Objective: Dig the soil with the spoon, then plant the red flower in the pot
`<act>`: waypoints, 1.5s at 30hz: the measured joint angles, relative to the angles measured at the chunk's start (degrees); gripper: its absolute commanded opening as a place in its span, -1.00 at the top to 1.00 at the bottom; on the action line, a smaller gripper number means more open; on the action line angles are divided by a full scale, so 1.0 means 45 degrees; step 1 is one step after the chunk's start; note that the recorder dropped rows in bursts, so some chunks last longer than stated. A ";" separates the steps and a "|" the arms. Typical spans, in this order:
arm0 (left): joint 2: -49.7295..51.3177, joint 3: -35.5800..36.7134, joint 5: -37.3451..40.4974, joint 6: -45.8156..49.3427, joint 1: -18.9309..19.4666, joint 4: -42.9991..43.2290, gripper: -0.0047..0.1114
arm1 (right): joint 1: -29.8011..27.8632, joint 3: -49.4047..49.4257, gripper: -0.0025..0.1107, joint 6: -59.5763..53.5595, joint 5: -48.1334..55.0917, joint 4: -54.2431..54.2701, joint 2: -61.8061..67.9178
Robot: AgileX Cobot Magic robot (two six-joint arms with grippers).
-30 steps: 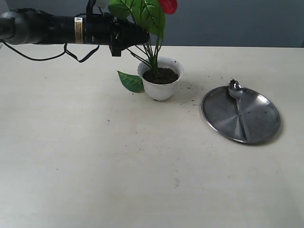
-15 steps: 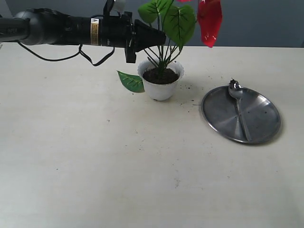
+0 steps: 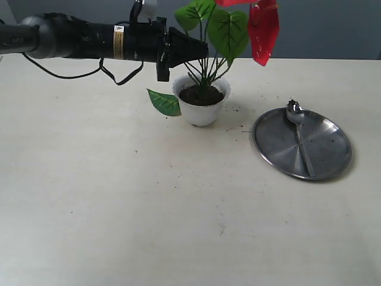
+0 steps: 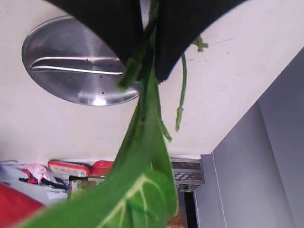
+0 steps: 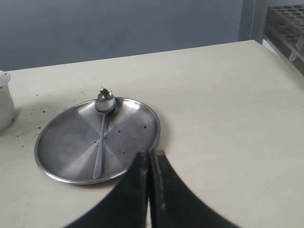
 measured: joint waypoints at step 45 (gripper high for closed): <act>0.0819 -0.0022 0.0189 -0.0089 0.1143 -0.0491 0.54 | 0.0000 0.0000 0.96 0.0000 0.0000 0.0047 0.0000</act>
